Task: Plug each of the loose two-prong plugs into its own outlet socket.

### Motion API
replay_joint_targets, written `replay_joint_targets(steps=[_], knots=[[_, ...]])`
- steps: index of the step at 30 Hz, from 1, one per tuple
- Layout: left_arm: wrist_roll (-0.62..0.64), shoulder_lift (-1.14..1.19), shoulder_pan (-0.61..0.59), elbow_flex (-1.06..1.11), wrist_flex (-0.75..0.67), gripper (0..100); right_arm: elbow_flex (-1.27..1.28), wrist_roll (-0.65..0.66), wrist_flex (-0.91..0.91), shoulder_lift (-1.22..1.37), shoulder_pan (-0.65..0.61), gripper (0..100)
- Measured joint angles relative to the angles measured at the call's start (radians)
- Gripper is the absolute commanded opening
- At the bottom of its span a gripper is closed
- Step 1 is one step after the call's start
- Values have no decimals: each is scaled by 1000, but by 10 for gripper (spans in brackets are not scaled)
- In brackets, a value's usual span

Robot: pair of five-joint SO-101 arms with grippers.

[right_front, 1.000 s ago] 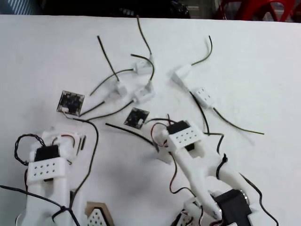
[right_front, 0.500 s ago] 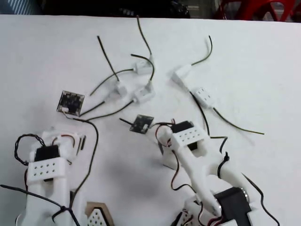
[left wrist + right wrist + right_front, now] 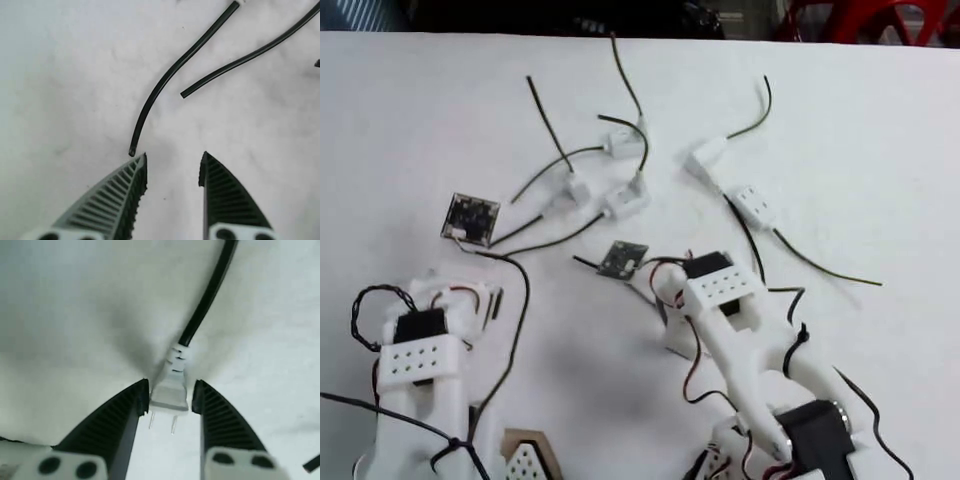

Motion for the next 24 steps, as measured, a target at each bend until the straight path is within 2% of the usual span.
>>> replay_joint_targets(steps=[6, 11, 17, 24], knots=[[0, 0, 0, 0, 0, 181, -34, -28, 126, -118, -29, 205], [0, 0, 0, 0, 0, 181, 2, -28, 140, -138, -64, 205], [0, 0, 0, 0, 0, 181, 120, -31, 2, -138, -75, 204], [0, 0, 0, 0, 0, 181, 147, -31, -44, -104, -75, 204]])
